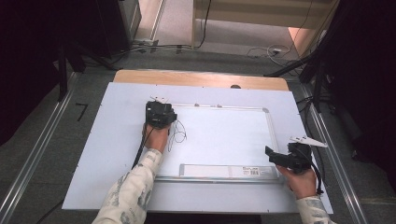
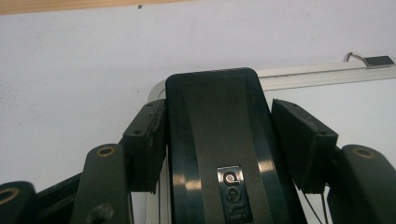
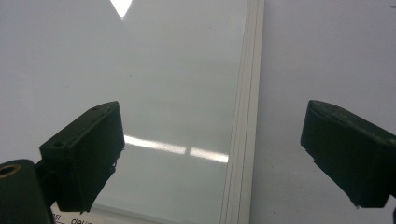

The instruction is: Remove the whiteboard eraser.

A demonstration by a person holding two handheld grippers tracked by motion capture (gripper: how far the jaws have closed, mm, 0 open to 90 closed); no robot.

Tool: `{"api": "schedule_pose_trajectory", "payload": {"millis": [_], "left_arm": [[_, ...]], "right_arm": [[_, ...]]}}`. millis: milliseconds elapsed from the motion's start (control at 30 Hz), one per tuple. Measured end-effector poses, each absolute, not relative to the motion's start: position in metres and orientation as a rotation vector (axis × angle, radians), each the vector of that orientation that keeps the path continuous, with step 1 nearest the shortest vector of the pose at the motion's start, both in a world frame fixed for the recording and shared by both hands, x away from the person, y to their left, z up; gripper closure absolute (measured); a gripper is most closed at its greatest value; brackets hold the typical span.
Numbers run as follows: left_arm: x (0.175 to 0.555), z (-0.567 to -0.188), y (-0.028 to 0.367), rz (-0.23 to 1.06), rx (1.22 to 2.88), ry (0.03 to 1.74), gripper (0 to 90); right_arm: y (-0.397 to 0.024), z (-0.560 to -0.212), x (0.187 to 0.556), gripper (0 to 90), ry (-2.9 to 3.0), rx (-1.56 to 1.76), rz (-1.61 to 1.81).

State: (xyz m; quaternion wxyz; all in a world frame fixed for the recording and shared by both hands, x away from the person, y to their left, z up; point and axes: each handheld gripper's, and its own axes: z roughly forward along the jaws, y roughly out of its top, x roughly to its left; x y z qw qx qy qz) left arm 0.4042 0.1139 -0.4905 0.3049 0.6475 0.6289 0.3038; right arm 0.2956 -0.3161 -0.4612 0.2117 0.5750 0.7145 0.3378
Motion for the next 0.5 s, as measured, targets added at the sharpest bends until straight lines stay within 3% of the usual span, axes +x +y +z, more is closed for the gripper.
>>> {"api": "schedule_pose_trajectory", "payload": {"millis": [500], "left_arm": [[0.394,-0.473,0.119,0.814,1.689,1.604,40.2]], "right_arm": [[-0.317,-0.462,0.296,4.9,1.982,1.603,0.933]]}}
